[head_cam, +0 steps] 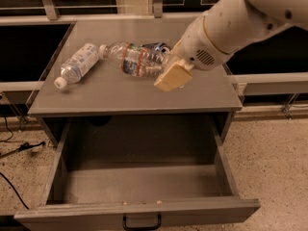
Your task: Place water bottle into top drawer
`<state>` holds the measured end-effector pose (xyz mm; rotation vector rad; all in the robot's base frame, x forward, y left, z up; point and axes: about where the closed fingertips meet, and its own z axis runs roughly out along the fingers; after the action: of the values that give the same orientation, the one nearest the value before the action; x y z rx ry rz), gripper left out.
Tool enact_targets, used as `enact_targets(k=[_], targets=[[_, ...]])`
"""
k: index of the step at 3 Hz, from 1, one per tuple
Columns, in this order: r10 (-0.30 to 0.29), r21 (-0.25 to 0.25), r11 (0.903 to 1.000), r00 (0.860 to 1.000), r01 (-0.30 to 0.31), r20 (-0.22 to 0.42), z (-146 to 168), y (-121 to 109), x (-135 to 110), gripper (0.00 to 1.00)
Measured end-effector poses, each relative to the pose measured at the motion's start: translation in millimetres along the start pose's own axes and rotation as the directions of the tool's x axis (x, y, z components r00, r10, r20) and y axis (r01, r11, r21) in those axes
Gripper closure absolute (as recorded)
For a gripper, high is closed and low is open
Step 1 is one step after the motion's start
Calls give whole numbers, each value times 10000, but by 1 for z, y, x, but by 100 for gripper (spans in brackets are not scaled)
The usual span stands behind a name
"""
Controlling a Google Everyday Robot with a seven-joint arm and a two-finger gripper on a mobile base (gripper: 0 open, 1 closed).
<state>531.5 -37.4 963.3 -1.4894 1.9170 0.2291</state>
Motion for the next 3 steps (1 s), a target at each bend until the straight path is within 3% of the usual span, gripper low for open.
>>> enact_targets(k=[1, 3], targets=[[-122, 187, 9998, 9999, 120, 83, 15, 21, 31, 100], [-80, -380, 9993, 9991, 65, -407, 66, 54, 83, 100]])
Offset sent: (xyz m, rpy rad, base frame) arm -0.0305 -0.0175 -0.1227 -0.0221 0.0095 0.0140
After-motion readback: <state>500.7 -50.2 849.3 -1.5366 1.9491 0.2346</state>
